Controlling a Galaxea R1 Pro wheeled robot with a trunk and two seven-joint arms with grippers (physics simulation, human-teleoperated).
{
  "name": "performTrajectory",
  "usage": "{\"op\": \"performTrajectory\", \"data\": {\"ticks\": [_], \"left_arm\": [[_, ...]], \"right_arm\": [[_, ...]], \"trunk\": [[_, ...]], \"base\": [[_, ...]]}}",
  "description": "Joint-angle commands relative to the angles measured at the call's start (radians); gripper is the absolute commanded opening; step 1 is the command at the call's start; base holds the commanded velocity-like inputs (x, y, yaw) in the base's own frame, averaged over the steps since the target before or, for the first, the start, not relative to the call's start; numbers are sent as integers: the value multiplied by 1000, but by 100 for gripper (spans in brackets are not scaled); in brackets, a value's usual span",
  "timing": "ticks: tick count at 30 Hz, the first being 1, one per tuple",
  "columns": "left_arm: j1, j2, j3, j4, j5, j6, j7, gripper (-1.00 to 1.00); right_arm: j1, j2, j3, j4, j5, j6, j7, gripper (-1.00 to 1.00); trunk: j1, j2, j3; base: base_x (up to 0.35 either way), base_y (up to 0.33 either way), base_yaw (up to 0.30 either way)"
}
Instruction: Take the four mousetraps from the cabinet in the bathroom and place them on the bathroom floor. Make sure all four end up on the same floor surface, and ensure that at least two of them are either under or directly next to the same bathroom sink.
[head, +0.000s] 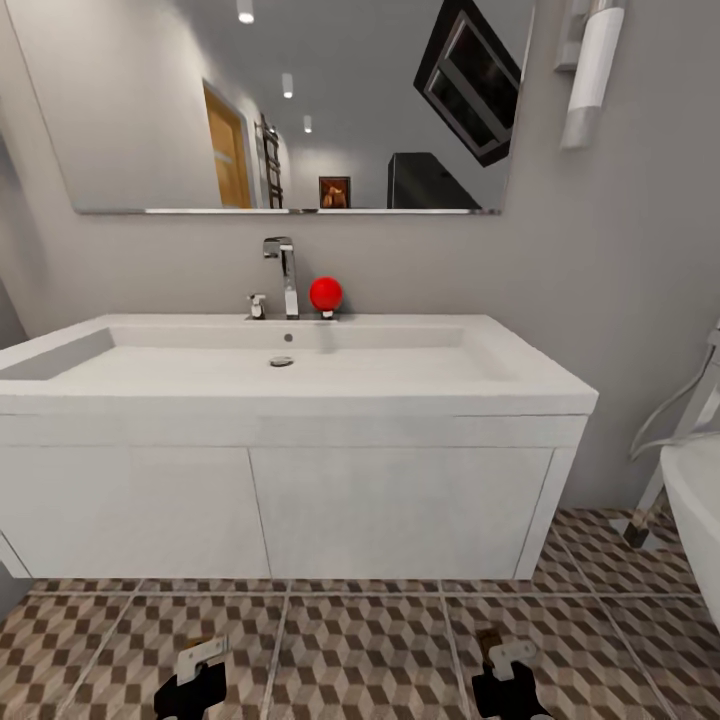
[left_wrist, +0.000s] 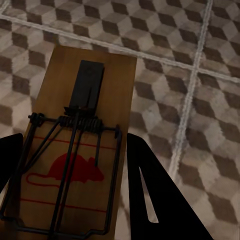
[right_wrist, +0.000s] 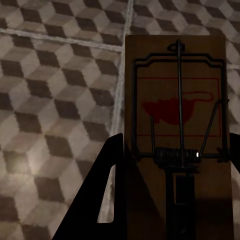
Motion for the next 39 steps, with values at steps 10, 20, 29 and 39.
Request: {"op": "performTrajectory", "data": {"ticks": [10,20,29,39], "left_arm": [[-1,0,-9,-1,3,-2,9,-100],[-1,-1,-9,-1,4,-2,9,-100],[-1,0,-9,-1,4,-3,8,-100],[-1,-1,-9,-1,5,-3,6,-100]], "right_arm": [[-1,-1,6,1,-5,-3,1,-100],[-1,-1,6,1,-5,-3,1,-100],[-1,-15,4,-2,-7,-4,-1,-100],[-1,-18,3,-2,-7,-4,0,-100]], "trunk": [[11,-17,-38],[16,-19,-77],[20,-21,-112],[21,-21,-119]], "base": [[0,0,0],[0,0,0],[0,0,0],[0,0,0]]}}
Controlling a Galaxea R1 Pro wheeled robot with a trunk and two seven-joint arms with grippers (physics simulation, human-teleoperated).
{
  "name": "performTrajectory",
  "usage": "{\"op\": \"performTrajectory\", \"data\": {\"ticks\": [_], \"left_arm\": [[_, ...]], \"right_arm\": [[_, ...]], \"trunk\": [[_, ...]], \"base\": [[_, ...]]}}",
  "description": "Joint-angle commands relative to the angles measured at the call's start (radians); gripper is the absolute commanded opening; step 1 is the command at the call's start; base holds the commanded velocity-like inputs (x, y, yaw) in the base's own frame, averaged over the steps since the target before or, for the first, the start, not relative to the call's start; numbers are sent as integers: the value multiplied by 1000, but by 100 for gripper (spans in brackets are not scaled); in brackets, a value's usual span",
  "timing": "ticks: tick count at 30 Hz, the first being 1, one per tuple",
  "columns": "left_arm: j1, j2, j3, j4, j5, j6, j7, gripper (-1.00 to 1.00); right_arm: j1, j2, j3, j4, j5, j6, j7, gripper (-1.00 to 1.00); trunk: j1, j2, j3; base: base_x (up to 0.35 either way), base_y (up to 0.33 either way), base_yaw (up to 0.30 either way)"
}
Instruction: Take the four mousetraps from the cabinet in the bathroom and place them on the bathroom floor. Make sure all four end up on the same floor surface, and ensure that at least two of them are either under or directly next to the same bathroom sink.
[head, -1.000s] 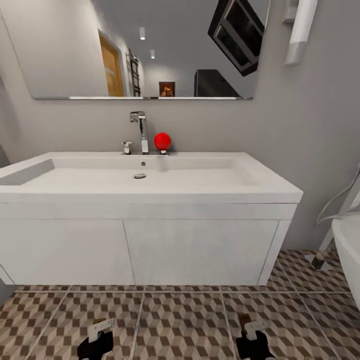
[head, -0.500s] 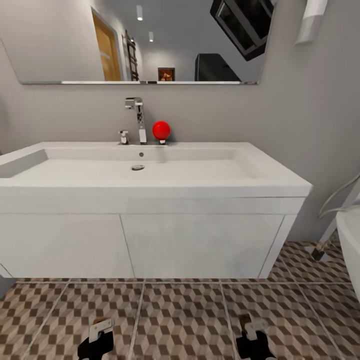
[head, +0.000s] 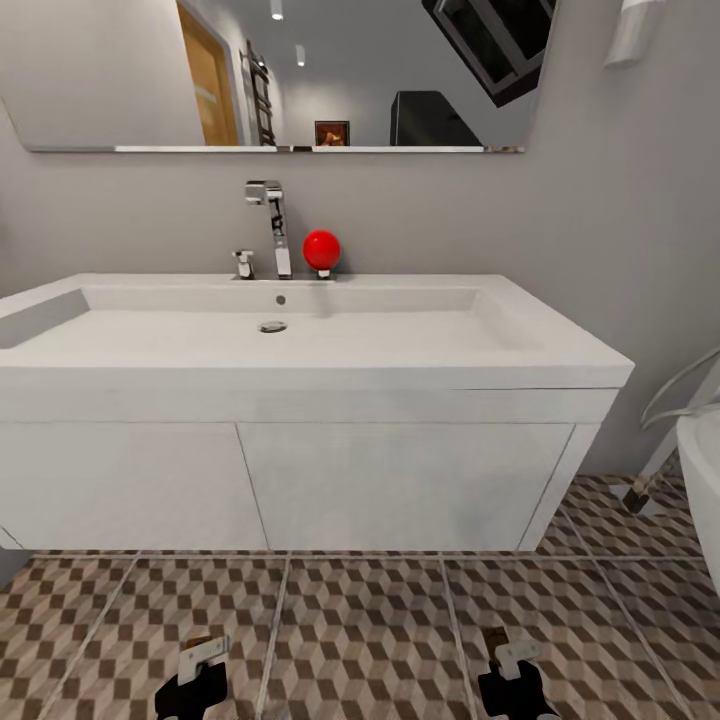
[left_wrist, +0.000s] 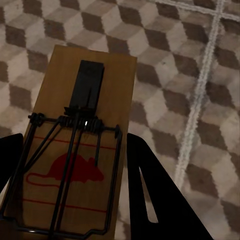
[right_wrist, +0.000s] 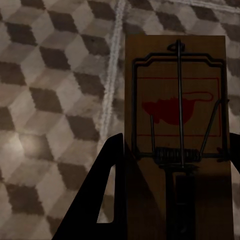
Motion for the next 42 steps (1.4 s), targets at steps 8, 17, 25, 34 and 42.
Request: {"op": "performTrajectory", "data": {"ticks": [8,17,25,34,42], "left_arm": [[0,-1,-10,-1,3,-1,9,-100],[0,-1,-10,-1,3,-2,8,-100],[0,-1,-10,-1,3,-2,8,-100],[0,-1,-10,-1,3,-1,8,-100],[0,-1,-10,-1,2,-2,10,-100]], "right_arm": [[-1,0,6,1,-5,-3,0,-100],[-1,0,7,1,-5,-3,0,-100],[-1,0,7,1,-5,-3,0,-100],[-1,0,8,2,-4,-3,1,-100],[-1,0,8,2,-4,-3,1,-100]], "trunk": [[0,0,-1],[0,0,-1],[0,0,-1],[2,-2,-24],[6,-4,-55]], "base": [[160,0,0],[87,0,0],[7,0,0],[0,0,0],[0,0,0]]}}
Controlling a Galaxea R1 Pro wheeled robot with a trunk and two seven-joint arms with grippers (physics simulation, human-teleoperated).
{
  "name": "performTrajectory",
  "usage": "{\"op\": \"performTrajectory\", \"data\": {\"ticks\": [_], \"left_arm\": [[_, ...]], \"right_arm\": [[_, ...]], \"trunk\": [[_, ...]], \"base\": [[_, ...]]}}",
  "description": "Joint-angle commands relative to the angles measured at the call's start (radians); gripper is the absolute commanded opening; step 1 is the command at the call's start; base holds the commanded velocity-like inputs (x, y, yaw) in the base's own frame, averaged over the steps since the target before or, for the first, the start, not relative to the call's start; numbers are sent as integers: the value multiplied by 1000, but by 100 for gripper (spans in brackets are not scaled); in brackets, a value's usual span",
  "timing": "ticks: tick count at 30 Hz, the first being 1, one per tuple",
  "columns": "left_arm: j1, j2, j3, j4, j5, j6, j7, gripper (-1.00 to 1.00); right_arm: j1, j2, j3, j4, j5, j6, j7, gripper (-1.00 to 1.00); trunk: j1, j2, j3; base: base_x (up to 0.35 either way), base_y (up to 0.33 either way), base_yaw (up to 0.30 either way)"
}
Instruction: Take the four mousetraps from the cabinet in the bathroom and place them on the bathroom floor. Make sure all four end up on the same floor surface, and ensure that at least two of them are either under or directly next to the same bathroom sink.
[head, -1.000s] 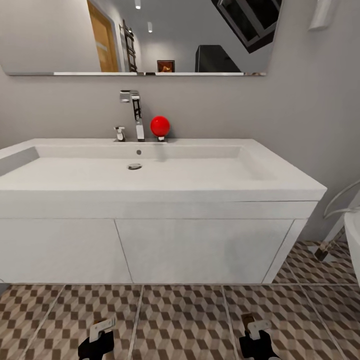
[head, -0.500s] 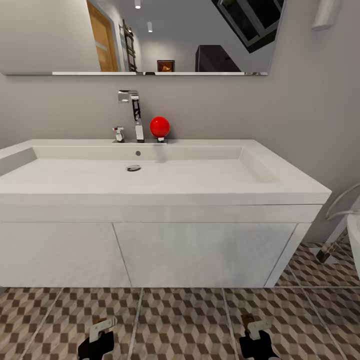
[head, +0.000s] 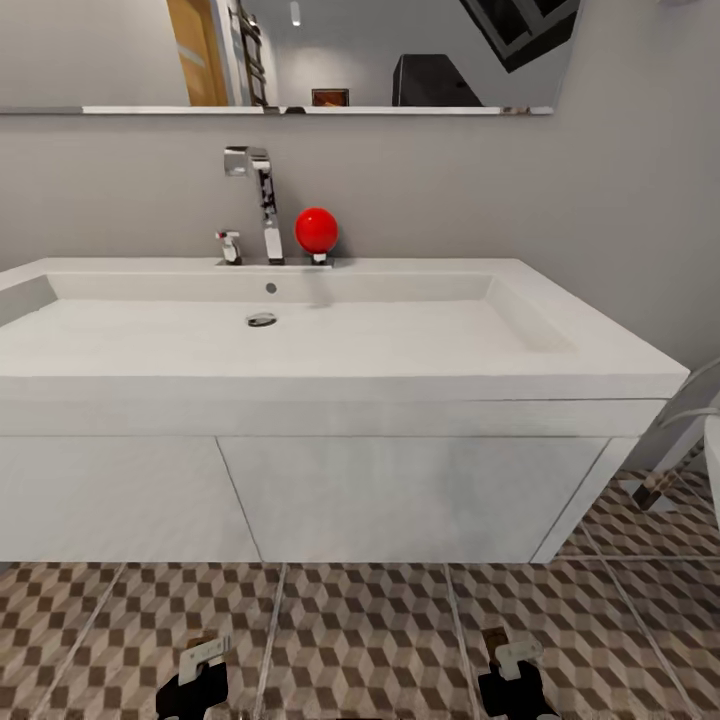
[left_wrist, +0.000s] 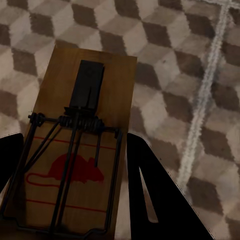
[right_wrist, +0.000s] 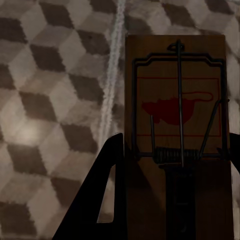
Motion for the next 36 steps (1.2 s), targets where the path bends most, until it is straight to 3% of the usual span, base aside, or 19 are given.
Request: {"op": "performTrajectory", "data": {"ticks": [1,12,31,36], "left_arm": [[0,1,-9,-1,3,-2,9,-100],[0,1,-9,-1,3,-2,9,-100],[0,1,-9,-1,4,-2,8,-100],[0,1,-9,-1,4,-2,8,-100]], "right_arm": [[-1,0,6,0,-5,-3,0,-100],[-1,0,6,1,-5,-3,1,-100],[-1,0,6,1,-5,-3,1,-100],[-1,0,6,1,-5,-3,1,-100]], "trunk": [[0,-1,-5],[5,-3,-47],[5,-3,-47],[6,-4,-59]], "base": [[0,0,0],[0,0,0],[0,0,0],[0,0,0]]}}
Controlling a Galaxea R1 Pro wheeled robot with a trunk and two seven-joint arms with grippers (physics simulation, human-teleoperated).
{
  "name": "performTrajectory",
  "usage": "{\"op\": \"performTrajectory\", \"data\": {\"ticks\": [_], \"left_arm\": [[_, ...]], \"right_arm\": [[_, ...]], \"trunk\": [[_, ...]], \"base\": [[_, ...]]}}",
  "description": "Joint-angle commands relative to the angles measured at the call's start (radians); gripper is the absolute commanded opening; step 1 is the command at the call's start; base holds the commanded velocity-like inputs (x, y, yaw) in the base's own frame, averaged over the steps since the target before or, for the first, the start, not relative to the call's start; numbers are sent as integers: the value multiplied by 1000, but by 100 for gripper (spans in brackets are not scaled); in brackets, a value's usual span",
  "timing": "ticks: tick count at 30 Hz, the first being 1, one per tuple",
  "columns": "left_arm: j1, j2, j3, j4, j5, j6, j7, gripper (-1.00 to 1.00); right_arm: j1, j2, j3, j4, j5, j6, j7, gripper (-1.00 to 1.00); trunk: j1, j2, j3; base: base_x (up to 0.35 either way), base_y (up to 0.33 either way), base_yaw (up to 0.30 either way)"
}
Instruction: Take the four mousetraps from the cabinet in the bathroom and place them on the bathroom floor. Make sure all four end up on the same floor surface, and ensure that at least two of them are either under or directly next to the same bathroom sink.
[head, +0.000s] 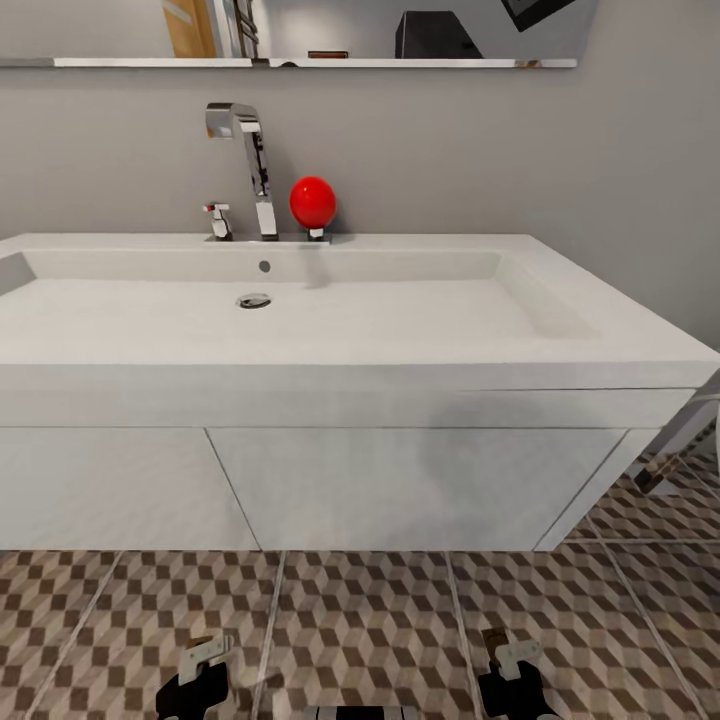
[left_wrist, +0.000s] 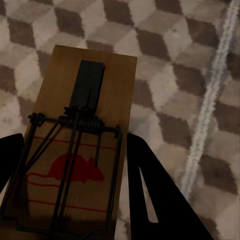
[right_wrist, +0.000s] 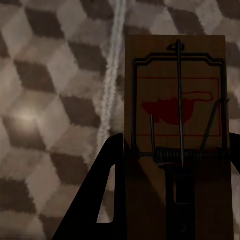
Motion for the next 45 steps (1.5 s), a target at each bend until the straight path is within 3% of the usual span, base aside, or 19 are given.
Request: {"op": "performTrajectory", "data": {"ticks": [1,11,19,45], "left_arm": [[0,1,-9,-1,3,-2,9,-100],[0,0,-9,-1,3,-2,9,-100],[0,0,-9,-1,3,-2,9,-100],[0,0,-9,-1,3,-2,7,-100]], "right_arm": [[0,0,6,1,-5,-3,0,-100],[0,0,6,1,-5,-3,0,-100],[0,0,6,0,-5,-3,1,-100],[0,0,6,1,-5,-3,0,-100]], "trunk": [[0,0,-1],[0,0,-1],[3,-2,-32],[3,-2,-32]], "base": [[0,0,0],[0,0,0],[0,0,0],[55,0,0]]}}
